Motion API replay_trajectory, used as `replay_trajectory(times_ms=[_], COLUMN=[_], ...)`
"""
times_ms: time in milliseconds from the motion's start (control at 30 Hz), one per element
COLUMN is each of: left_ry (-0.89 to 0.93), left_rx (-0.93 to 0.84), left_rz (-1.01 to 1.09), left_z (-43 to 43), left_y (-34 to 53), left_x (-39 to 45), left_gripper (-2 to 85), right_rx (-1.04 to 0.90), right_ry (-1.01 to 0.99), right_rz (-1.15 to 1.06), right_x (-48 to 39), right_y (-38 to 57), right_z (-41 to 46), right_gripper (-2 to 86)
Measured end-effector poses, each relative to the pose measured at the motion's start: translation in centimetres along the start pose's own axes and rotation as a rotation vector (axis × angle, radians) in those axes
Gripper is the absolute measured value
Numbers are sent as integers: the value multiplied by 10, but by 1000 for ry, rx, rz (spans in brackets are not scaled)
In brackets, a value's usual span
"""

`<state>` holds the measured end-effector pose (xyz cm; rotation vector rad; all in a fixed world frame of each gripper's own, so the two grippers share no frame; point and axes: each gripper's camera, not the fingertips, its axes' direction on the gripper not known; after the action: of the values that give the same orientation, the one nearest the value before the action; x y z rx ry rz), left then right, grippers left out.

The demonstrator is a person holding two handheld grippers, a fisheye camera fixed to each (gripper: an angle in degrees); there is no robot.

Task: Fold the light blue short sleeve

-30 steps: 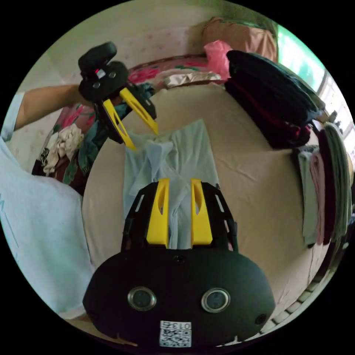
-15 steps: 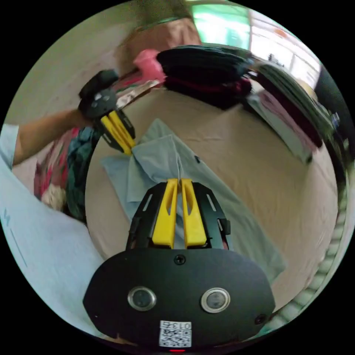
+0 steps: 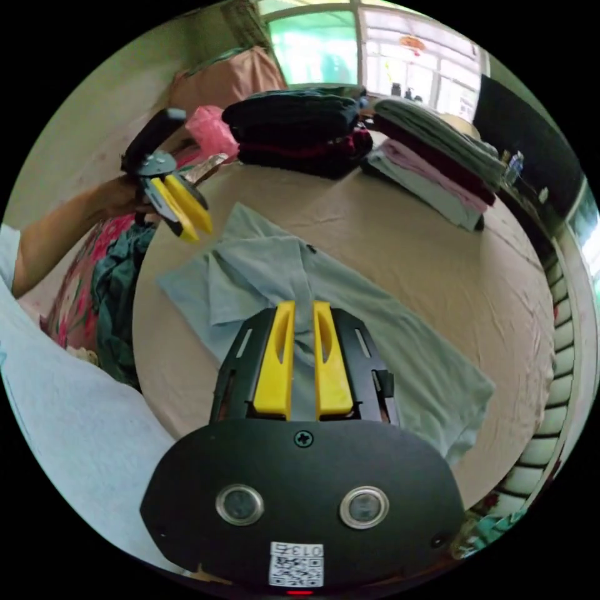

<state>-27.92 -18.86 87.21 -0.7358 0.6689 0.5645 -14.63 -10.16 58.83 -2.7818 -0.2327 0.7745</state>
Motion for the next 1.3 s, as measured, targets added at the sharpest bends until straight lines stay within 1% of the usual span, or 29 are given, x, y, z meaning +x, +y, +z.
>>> replay_trajectory(times_ms=[100, 167, 200, 233, 300, 367, 400, 467, 533, 633, 700, 867, 933, 1033, 1200, 1300], left_ry=[-77, -104, -144, -140, -81, -95, -110, -104, -154, -176, -181, -204, -249, -275, -290, -264], left_rx=[-7, -62, -139, -96, -79, -61, -44, 3, 36, -6, -56, -127, -188, -211, -256, -220], left_rz=[3, -9, -32, -31, -96, -111, -97, -68, -13, 53, 100, 200, 210, 189, 206, 224], left_z=[10, 23, 34, 32, 25, 15, 8, -2, -6, 4, 13, 24, 30, 28, 16, 2], left_y=[-9, -13, -12, -6, 6, 19, 26, 31, 29, 20, 17, 22, 24, 27, 41, 54], left_x=[-3, -9, -15, -21, -34, -37, -34, -28, -17, -8, -1, 12, 12, 8, 11, 17], left_gripper=[71, 50, 36, 27, 21, 16, 16, 16, 22, 36, 50, 61, 32, 7, -2, -3], right_rx=[23, -68, -101, -77, -109, -150, -138, -38, -15, -79, -111, -107, -118, -131, -131, -88], right_ry=[37, 71, 77, 73, 51, 59, 73, 110, 107, 186, 201, 128, 101, 89, 175, 266], right_rz=[-112, -168, -173, -172, -184, -229, -242, -301, -345, -398, -415, -297, -257, -256, -382, -520], right_x=[-29, -46, -49, -51, -54, -61, -64, -80, -94, -113, -118, -115, -113, -116, -128, -137], right_y=[-9, -15, -15, -15, -19, -24, -24, -25, -27, -28, -29, -40, -43, -49, -58, -54], right_z=[11, 35, 42, 45, 44, 37, 35, 23, 24, 45, 56, 54, 57, 67, 69, 64], right_gripper=[30, 23, 22, 18, 11, 6, 6, 4, 5, 13, 21, 50, 56, 52, 27, 20])
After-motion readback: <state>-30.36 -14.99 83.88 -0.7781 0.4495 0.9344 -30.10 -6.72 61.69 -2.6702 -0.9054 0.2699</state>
